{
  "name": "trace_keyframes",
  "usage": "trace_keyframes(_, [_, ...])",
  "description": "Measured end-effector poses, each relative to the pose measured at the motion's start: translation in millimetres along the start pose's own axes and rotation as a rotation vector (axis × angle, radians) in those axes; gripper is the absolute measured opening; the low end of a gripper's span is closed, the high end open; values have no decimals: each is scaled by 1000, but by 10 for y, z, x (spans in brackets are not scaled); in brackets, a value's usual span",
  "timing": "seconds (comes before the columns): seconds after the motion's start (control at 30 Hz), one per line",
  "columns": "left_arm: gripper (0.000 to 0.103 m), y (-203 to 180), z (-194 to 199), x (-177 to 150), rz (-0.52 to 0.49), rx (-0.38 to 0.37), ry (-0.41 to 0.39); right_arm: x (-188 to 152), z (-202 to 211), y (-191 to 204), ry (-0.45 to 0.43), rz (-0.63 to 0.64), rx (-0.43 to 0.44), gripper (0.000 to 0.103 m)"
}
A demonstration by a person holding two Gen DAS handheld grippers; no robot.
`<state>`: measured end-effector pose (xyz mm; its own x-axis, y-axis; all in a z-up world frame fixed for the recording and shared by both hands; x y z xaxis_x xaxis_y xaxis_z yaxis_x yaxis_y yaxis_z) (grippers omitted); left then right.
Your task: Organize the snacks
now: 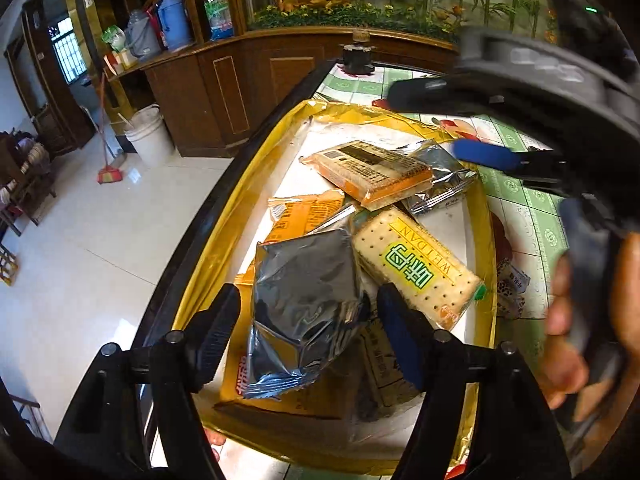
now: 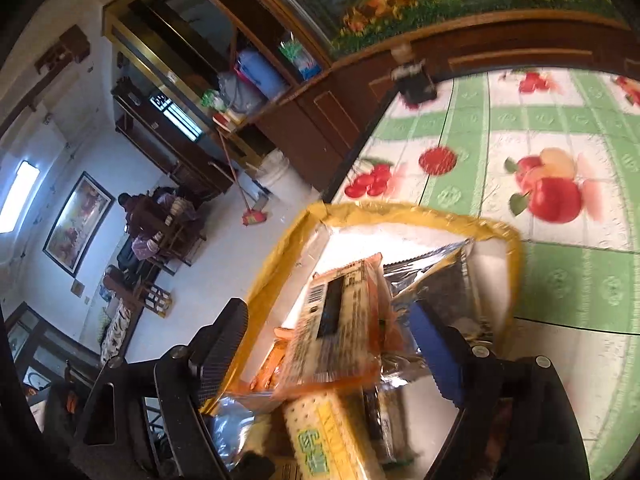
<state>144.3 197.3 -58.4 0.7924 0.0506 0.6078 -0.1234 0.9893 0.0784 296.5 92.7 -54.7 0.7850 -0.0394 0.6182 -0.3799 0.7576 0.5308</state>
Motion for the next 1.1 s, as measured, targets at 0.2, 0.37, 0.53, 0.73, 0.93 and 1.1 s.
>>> trace_keyframes(0.2, [71, 55, 193, -54, 40, -4, -29, -235, 784, -221, -112, -10, -27, 85])
trace_keyframes(0.37, [71, 20, 419, -52, 46, -17, -67, -575, 1410, -656, -173, -106, -87, 87])
trace_keyframes(0.53, [73, -136, 633, -68, 36, -61, -106, -910, 1915, -1013, -212, -197, -130, 87])
trace_keyframes(0.73, [73, -568, 823, -208, -17, -151, -119, -1188, 2288, -1103, -242, -175, -149, 87])
trace_keyframes(0.93, [73, -872, 843, -494, -75, -288, -74, -1186, 2227, -872, -183, -44, -118, 78])
trace_keyframes(1.1, [73, -947, 804, -651, -79, -338, -37, -1169, 2013, -682, -121, 48, -96, 78])
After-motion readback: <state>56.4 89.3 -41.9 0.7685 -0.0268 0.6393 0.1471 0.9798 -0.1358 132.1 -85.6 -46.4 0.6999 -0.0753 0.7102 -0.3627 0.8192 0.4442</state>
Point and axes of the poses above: each gripper's, at about its wrist camera, not at the fingertips, and z roughly against the way its jaws point, y to its left, x to its top, the point moved 1 cm from there along -z, roughly the way its jaws point, and after that the axes turned 1 degree about -y, right-handed, at the moved point
